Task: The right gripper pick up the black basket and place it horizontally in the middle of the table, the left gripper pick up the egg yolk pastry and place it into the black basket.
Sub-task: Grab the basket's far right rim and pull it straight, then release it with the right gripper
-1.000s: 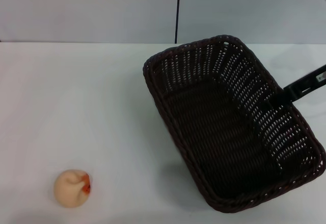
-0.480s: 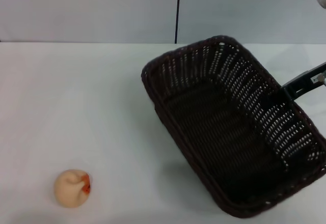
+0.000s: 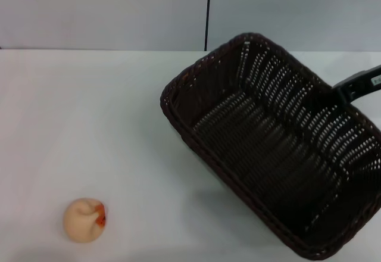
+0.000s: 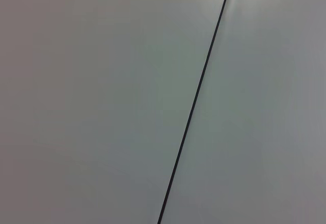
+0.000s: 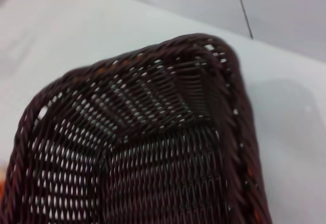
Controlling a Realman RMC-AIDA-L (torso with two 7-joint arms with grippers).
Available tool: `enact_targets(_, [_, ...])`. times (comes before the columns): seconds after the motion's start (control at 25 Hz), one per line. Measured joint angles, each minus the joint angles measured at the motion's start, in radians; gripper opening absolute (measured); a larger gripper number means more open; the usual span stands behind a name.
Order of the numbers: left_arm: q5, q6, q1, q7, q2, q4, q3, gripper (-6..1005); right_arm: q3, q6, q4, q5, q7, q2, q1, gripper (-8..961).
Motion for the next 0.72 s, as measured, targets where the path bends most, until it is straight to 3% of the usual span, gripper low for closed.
enact_targets(0.12, [0.000,0.000,0.000,-0.002,0.000,0.000,0.000,390,0.005,-0.023,-0.026,0.045,-0.003,-0.011,-0.012,163])
enact_targets(0.48, [0.000,0.000,-0.005,-0.005,0.001,0.000,0.000,390,0.021,-0.138,-0.172,0.227,-0.005,-0.084,-0.012,146])
enact_targets(0.72, [0.000,0.000,-0.005,-0.006,0.001,0.000,0.000,389,0.010,-0.176,-0.218,0.234,-0.051,-0.096,0.055,145])
